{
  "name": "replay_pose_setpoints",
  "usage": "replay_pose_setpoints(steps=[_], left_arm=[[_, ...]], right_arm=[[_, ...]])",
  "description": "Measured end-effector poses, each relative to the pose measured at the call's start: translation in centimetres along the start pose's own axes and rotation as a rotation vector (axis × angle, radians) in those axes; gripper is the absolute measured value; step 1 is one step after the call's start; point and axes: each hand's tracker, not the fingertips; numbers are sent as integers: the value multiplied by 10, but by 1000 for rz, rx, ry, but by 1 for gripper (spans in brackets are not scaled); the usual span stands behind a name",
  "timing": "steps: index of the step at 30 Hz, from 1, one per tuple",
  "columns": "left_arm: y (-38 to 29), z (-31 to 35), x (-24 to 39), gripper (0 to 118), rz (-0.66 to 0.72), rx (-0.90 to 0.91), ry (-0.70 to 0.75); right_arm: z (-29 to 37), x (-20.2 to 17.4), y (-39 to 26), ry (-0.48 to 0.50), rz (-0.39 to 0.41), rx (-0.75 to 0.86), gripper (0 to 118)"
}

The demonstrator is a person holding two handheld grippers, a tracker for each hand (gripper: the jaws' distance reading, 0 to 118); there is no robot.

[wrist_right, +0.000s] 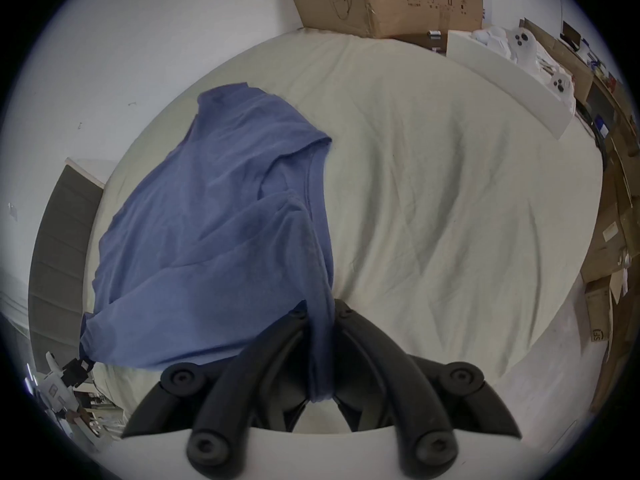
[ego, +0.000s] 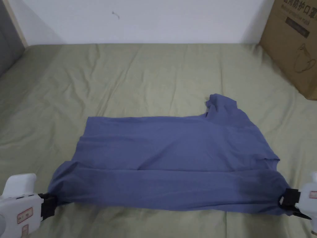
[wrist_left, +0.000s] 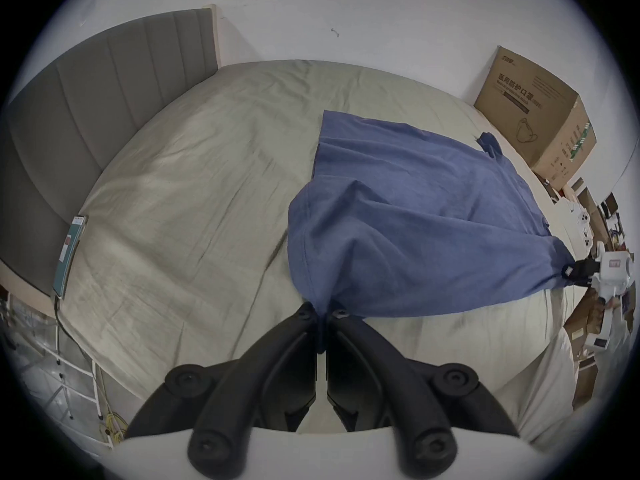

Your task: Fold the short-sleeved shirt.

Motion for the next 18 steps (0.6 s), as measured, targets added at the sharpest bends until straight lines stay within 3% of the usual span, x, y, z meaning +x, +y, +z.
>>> replay_pose_setpoints(steps=[7,13,14,17,18], left_arm=[[-30,25,-6,3,-40,-43,-21],[-69,16,-1,4,-97,-123,-11],[-72,13,0,15,-104,-117,-9],[-70,9,-7,54,-88,-124,45],[-66,14,-9,56,-70,-116,34]], right_arm=[[45,9,-9,-18,54,6,8],[28,24,-52,-71,76,-56,8],[25,25,-57,-63,64,-56,14],[30,19,-60,-125,104,-50,76],[35,16,-60,-123,135,-31,76]])
